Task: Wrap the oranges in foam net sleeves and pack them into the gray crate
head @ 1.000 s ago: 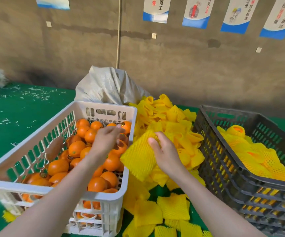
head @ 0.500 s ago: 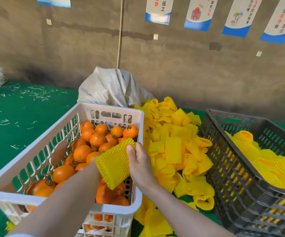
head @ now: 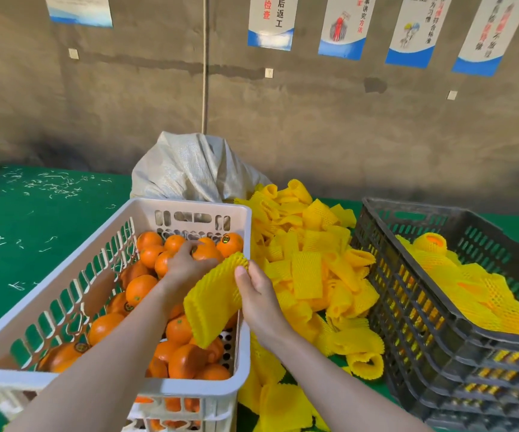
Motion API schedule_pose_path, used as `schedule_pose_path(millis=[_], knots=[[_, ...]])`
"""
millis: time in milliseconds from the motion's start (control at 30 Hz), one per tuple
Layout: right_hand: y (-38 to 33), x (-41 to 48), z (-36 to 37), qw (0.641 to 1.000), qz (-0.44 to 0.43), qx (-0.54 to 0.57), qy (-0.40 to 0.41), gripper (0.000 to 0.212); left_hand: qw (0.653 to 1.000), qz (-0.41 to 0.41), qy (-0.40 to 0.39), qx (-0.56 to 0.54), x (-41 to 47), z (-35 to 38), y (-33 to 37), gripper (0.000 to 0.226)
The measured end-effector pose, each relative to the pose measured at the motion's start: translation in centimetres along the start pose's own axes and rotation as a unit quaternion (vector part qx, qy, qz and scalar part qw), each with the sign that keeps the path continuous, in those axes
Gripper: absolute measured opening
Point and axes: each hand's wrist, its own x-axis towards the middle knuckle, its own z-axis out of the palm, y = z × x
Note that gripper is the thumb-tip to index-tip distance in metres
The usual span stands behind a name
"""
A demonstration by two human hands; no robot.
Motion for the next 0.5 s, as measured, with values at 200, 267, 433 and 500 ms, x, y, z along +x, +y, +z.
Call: schedule_pose_path(millis=[200,267,433,500], knots=[[-1.3,-1.1,-3.6,0.998,-0.044,-0.030,-0.016,0.025,0.941,0.041,-0.105,-0.320,-3.6,1.6,2.6,0.061],[-1.8,-1.6,-5.0,0.997,-0.063,-0.024,-0.023,0.025,0.927,0.041,-0.131,-0.348,-5.0,2.9,3.3,0.064],[-2.7,-3.1,-8.4,0.993,-0.111,-0.044,0.002,0.027,0.892,0.016,-0.181,-0.414,-7.9,6.7,4.8,0.052],[-2.6,-4.1,-9.6,0.990,-0.121,-0.068,0.014,0.027,0.869,-0.009,-0.207,-0.449,-8.7,8.0,5.1,0.045]])
